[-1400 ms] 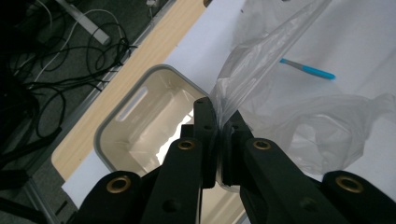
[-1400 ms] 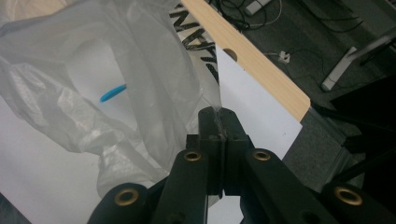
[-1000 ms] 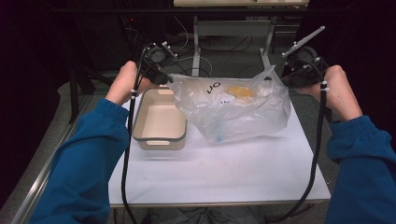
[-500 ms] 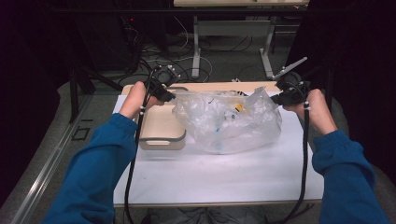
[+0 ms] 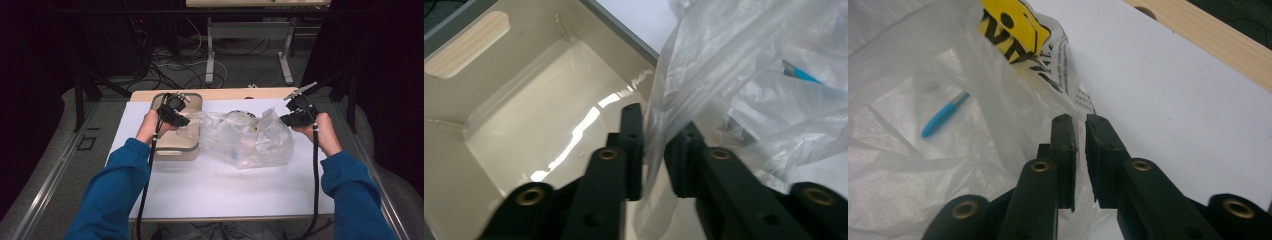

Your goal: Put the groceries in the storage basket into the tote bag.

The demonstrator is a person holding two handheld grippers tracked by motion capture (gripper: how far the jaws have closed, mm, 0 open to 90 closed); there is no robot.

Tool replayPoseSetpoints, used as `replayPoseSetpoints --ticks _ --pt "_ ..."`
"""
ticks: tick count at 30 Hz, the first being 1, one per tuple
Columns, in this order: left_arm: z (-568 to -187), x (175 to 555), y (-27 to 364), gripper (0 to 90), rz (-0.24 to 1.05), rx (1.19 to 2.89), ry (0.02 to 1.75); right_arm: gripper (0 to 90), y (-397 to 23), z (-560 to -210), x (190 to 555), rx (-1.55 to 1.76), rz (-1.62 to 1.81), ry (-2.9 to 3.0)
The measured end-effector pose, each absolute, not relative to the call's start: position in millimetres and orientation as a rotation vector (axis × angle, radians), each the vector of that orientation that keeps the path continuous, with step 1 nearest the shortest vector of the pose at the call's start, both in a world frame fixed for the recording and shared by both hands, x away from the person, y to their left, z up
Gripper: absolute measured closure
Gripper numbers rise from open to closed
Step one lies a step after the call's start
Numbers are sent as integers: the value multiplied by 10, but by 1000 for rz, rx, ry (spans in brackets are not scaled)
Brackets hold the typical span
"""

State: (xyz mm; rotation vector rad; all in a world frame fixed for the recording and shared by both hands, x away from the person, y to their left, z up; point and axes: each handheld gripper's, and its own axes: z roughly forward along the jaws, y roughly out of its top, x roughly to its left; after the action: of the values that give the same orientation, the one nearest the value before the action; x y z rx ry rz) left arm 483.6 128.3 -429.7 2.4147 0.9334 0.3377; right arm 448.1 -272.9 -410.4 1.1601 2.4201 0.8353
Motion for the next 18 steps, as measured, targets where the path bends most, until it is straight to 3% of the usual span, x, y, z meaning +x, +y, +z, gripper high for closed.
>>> replayPoseSetpoints --ticks 4,10,18 --pt "-4224 4803 1354 519 328 2348 909 677 -2741 -4021 4429 1175 902 2415" --pt "-4104 4693 1392 247 347 2272 888 372 -2768 -3875 4350 1157 1003 2410" --pt "-4007 4519 1391 64 307 2278 811 256 -2749 -3731 4212 1115 1006 2416"
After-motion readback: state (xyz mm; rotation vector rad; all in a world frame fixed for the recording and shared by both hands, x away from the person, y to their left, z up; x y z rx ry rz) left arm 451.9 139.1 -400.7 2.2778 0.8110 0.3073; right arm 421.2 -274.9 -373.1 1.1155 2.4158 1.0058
